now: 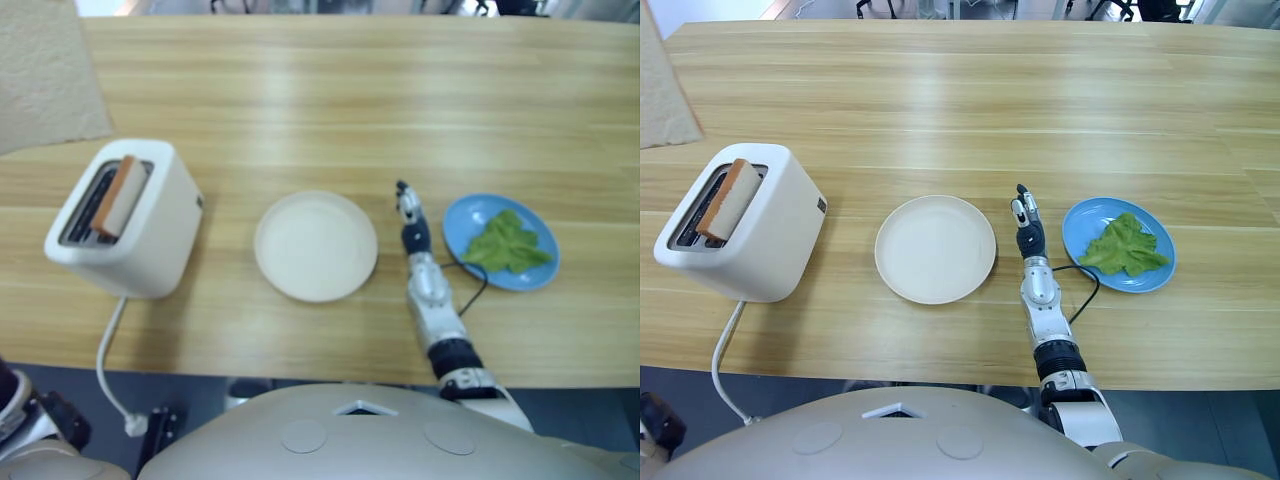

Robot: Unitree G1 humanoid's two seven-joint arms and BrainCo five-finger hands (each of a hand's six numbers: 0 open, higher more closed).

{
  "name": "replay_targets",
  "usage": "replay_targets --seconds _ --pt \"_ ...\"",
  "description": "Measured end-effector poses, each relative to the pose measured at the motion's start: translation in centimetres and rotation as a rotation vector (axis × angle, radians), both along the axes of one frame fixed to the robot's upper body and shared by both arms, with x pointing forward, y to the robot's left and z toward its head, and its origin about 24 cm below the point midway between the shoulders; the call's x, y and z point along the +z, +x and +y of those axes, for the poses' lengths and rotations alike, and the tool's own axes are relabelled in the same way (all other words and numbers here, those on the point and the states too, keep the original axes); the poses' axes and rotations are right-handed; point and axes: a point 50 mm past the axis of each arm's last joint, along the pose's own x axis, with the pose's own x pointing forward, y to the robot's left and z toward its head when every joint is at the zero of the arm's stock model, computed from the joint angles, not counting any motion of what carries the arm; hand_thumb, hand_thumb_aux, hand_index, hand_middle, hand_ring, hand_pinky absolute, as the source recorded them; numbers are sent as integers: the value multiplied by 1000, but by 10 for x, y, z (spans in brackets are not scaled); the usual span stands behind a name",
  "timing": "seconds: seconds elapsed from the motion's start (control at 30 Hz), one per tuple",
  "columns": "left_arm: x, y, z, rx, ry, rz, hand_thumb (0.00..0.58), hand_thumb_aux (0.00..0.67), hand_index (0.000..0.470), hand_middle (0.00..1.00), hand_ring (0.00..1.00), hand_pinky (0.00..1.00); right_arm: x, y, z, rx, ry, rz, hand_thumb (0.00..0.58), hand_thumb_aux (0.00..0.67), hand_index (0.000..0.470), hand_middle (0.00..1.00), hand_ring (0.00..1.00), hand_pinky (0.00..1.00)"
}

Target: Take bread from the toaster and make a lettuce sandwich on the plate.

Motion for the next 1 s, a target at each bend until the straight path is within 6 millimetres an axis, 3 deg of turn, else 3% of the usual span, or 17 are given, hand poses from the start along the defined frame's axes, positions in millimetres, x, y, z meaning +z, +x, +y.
replay_targets --seconds 0.17,0.27,0.43,0.67,1.0 --pt "-55 28 -72 -308 -242 203 580 670 460 1000 1000 1000 3 4 3 5 6 -10 0 0 0 0 0 0" --pt "-84 30 -118 -440 -310 332 580 670 460 1000 1000 1000 3 4 2 2 5 -11 0 0 0 0 0 0" --pt "-122 27 -160 -504 -352 492 580 670 460 1000 1000 1000 3 3 -4 -14 -2 -9 0 0 0 0 0 0" --pt "-195 46 -182 -392 -266 698 580 670 460 1000 1000 1000 3 2 -8 -26 -5 -11 0 0 0 0 0 0" --pt "-235 69 -184 -294 -122 720 580 670 460 1000 1000 1000 4 -1 -9 -31 -7 -8 0 0 0 0 0 0"
